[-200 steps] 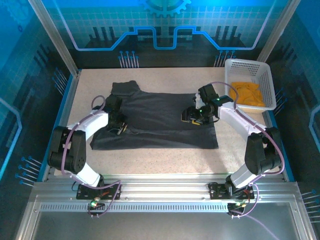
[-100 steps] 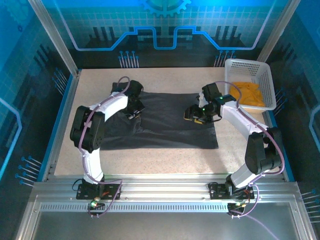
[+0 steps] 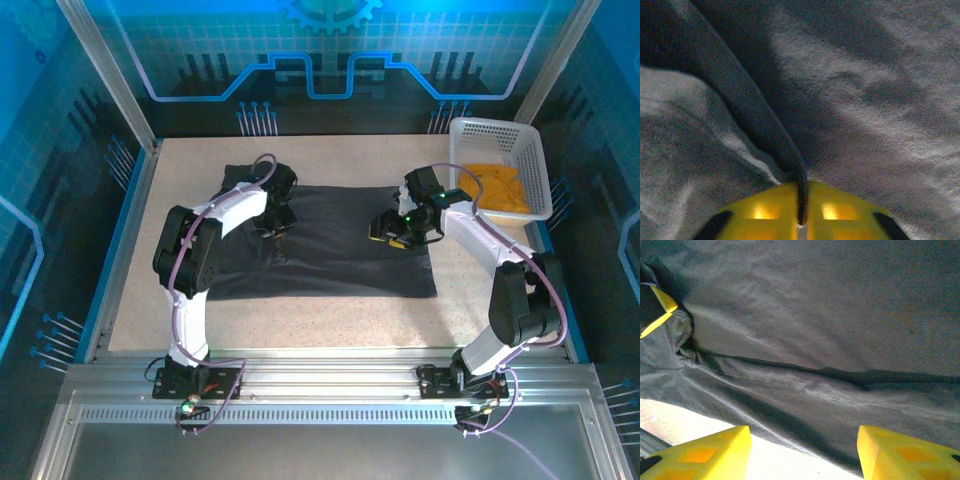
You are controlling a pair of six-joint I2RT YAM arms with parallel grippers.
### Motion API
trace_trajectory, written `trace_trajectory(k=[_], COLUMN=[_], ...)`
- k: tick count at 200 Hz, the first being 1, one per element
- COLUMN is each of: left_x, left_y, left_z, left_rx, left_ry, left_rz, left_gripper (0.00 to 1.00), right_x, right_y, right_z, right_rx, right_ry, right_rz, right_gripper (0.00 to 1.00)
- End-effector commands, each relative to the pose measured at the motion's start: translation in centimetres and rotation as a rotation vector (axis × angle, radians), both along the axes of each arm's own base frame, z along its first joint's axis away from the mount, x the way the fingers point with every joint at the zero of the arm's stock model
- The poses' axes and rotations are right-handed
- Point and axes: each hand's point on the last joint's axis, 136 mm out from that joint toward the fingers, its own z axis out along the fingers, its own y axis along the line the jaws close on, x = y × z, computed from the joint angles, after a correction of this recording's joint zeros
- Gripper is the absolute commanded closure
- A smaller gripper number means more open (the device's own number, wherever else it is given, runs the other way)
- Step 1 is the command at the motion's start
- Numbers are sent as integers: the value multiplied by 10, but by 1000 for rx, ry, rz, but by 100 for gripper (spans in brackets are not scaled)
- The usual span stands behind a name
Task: Fold and stack the t-shirts
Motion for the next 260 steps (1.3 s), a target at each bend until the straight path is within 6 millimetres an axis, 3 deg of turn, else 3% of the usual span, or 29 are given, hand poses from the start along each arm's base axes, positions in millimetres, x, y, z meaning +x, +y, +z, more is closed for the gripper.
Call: trace_trajectory(k=[1,22,32,43,60,85,129,153,194,236,248,260], left_x=[10,7,-2,-20,-52,-94,-130,-156,-204,-217,-208,-186], left_y=[-2,6,15,29,51,83,127,134,154,168,174,180], left_z=[17,53,68,69,55,17,-30,-44,-52,-43,-32,-11], left_rx=[10,19,22,1,-77,-137,-146,-186,-150,-132,-110,-94], left_ry=[-42,-128,-157,-146,-89,16,129,189,240,246,209,136], left_rz=[1,35,60,116,235,378,583,685,781,818,812,797], left_gripper=[57,50,50,53,60,68,67,65,67,68,65,61], right_x=[-10,-18,-23,-28,-37,-47,-69,-83,-105,-118,-113,-101], right_y=[-22,-44,-50,-54,-56,-54,-55,-53,-39,-25,-21,-18], right_z=[-12,-21,-27,-36,-51,-69,-104,-112,-111,-101,-94,-81], right_rx=[-83,-144,-172,-195,-233,-306,-450,-506,-542,-497,-473,-448], right_ry=[50,63,73,96,149,198,333,379,398,404,393,352], right_rz=[-71,-150,-166,-169,-165,-135,-88,-34,45,38,21,5], right_gripper=[42,44,46,47,53,56,58,58,56,55,55,53])
